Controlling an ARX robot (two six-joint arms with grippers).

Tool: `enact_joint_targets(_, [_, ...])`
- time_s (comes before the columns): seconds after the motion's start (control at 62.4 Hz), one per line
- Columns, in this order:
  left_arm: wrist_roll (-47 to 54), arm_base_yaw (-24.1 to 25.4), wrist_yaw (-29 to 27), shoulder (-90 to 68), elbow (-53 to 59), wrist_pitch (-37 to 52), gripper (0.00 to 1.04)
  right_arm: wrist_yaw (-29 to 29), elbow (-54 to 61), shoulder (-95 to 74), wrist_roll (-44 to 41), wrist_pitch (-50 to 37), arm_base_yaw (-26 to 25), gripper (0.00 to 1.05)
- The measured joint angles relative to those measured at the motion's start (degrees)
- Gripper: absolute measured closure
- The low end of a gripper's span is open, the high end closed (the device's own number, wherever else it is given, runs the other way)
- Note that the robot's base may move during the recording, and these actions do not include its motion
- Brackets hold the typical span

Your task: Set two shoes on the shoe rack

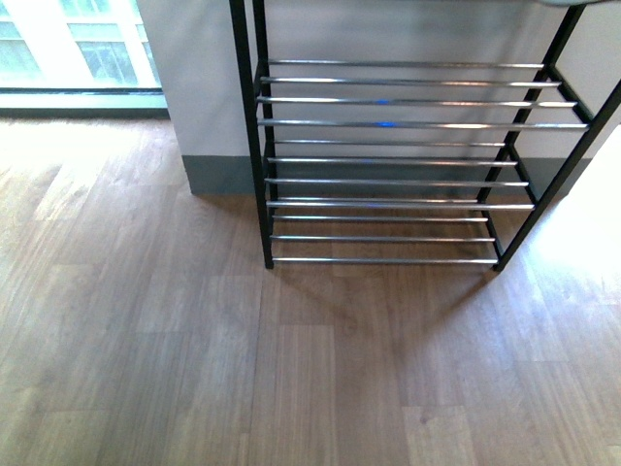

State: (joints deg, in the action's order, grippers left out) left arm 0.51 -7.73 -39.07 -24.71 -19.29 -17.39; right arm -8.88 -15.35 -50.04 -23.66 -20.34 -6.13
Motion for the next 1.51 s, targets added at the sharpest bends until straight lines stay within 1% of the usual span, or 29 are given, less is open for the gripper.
enact_joint_targets(1.091, [-0.02, 0.0, 0.07, -0.07, 0.0, 0.0, 1.03, 0.13, -0.11, -0.04, 0.02, 0.0, -0.02, 1.03])
enact_joint_targets(1.123, [0.0, 0.0, 0.02, -0.09, 0.0, 0.0, 1.03, -1.7, 0.17, -0.37, 1.01, -1.2, -0.13, 1.03])
enact_joint_targets(1.139, [0.0, 0.0, 0.04, -0.09, 0.0, 0.0, 1.03, -3.96, 0.55, -0.72, 2.73, -3.43, -0.07, 1.03])
enact_joint_targets(1.155, [-0.02, 0.0, 0.02, -0.09, 0.0, 0.0, 1.03, -4.9, 0.66, -0.9, 3.54, -4.5, 0.07, 1.03])
enact_joint_targets(1.171, [-0.02, 0.0, 0.0, -0.09, 0.0, 0.0, 1.03, -5.86, 0.74, -1.4, 5.18, -6.58, 0.5, 1.03])
enact_joint_targets(1.187, [0.0, 0.0, 0.0, -0.09, 0.0, 0.0, 1.03, -5.97, 0.74, -1.7, 5.6, -7.54, 0.87, 1.03])
enact_joint_targets(1.203, [-0.02, 0.0, -0.02, -0.07, 0.0, 0.0, 1.03, -5.86, 0.63, -2.38, 7.74, -9.35, 1.7, 1.03])
enact_joint_targets(1.267, [-0.02, 0.0, 0.02, -0.02, 0.0, 0.0, 1.03, -4.72, -0.42, -4.46, 11.58, -11.52, 4.09, 1.03])
enact_joint_targets(1.315, [-0.02, 0.0, 0.04, -0.04, 0.0, 0.0, 1.03, -2.97, -1.57, -6.64, 13.92, -12.52, 6.21, 1.03])
enact_joint_targets(1.411, [0.0, 0.0, 0.0, -0.04, 0.0, 0.0, 1.03, 3.37, -6.01, -15.39, 18.25, -15.82, 12.61, 1.03])
enact_joint_targets(1.508, [-0.02, 0.0, 0.0, -0.04, 0.0, 0.0, 1.03, 6.23, -9.97, -21.4, 19.82, -17.29, 16.52, 1.03])
